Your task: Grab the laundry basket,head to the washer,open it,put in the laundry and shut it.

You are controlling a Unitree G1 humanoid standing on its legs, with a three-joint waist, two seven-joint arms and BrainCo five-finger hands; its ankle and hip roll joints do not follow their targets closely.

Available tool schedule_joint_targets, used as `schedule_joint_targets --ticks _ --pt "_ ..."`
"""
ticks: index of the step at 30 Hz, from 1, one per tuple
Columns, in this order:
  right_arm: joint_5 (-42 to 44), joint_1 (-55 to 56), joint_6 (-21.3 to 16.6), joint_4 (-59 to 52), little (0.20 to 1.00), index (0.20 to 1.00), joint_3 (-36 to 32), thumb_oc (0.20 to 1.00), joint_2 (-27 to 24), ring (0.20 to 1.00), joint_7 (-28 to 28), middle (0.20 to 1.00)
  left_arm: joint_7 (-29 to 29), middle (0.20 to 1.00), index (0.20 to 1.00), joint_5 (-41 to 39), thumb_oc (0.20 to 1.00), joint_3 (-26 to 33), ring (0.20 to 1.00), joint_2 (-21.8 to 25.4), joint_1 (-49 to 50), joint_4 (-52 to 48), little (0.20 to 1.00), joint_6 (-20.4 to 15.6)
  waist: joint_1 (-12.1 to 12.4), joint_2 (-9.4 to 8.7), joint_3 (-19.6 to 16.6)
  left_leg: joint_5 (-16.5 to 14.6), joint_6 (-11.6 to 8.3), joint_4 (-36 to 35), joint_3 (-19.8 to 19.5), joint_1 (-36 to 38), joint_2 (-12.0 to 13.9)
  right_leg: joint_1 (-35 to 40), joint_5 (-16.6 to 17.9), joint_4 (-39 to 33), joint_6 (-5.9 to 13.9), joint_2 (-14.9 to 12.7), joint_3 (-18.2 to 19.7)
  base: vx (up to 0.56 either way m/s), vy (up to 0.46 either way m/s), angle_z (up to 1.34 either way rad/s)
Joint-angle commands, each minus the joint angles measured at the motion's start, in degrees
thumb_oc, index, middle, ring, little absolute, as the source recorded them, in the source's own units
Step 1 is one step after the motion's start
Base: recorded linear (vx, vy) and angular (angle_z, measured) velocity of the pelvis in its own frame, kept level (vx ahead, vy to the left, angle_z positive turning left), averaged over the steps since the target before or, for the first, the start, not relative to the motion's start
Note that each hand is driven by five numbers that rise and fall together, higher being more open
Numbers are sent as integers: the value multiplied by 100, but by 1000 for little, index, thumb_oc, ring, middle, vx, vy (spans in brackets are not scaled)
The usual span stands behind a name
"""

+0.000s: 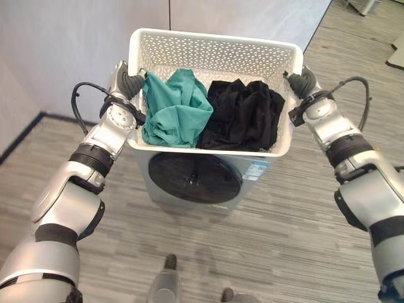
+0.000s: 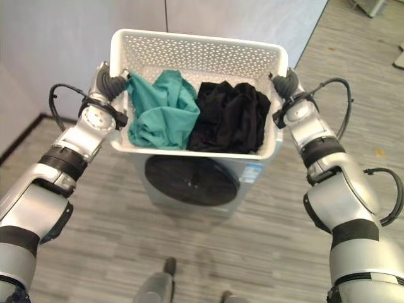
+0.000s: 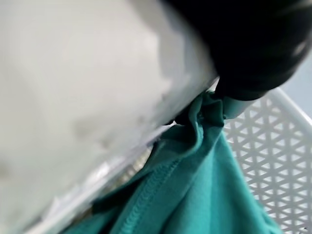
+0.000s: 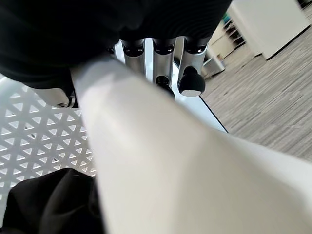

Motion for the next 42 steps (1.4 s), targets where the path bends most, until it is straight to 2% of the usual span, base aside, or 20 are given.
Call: schedule_joint_targets --ticks 1,2,5,8,9,11,16,18,28,35,42 --pt "70 -485 -147 338 200 200 225 200 -353 200 -35 200 143 200 200 147 200 19 200 219 -823 -101 200 -613 276 144 -576 -470 -55 3 -10 109 206 510 609 -759 274 105 -370 132 97 -19" --pt "44 -552 -144 575 200 200 297 200 -377 200 -4 200 84 200 200 156 200 -68 200 166 -881 113 200 -630 222 176 -573 -503 -55 -76 -2 239 185 441 544 -1206 266 152 -518 164 99 -20" --pt "59 -631 -134 823 200 200 339 200 -397 200 17 200 48 200 200 203 200 -179 200 78 -987 285 200 -648 165 173 -543 -568 -80 -114 -22 347 169 354 558 -1874 324 171 -544 85 -8 -19" --pt "61 -770 -74 1133 200 200 418 200 -478 200 78 200 -3 200 200 175 200 -263 200 -41 -1078 406 200 -699 22 146 -405 -640 -103 -63 -118 415 124 168 877 -2345 478 230 -7 81 -55 15" --pt "47 -748 -21 1335 200 200 471 200 -444 200 182 200 -75 200 200 175 200 -361 200 -181 -1102 561 200 -702 12 69 -401 -682 -116 -59 -115 423 62 309 836 -2607 467 226 99 97 -61 43" --pt "61 -795 2 1521 200 200 557 200 -339 200 186 200 -117 200 200 64 200 -428 200 -564 -1176 862 200 -712 -3 46 -502 -667 -148 -173 -138 442 99 402 856 -2743 470 234 -40 114 -98 35" --pt "74 -862 12 1641 200 200 629 200 -332 200 229 200 -201 200 200 -114 200 -477 200 -846 -1299 1170 200 -735 -107 37 -563 -557 -238 -356 -235 448 201 452 832 -2855 442 319 -158 50 -75 2" --pt "42 -984 61 1759 200 200 770 200 -357 200 242 200 -469 200 200 -896 200 -406 200 -1063 -1432 1400 200 -807 -268 54 -620 -398 -349 -671 -280 522 346 506 773 -3010 404 447 -276 81 -96 11" --pt "-386 -1005 126 2260 200 200 856 200 -528 200 231 200 -514 200 200 -751 200 -583 200 -1262 -1925 1844 200 -727 -456 138 -612 -201 -488 -1098 -272 675 576 500 617 -3081 311 664 -311 48 -58 7" --pt "-254 -1044 33 2337 200 200 744 200 -354 200 176 200 -394 200 200 -482 200 -638 200 -1259 -2131 2004 200 -738 -450 199 -448 -88 -516 -1215 -264 541 649 280 591 -3056 276 726 -297 0 -44 -9" --pt "98 -1368 -44 2406 200 200 775 200 -331 200 59 200 -234 200 200 -421 200 -665 200 -1160 -2355 2134 200 -751 -318 266 -198 97 -548 -1225 -355 162 624 11 627 -3041 252 717 -430 -26 -26 5"
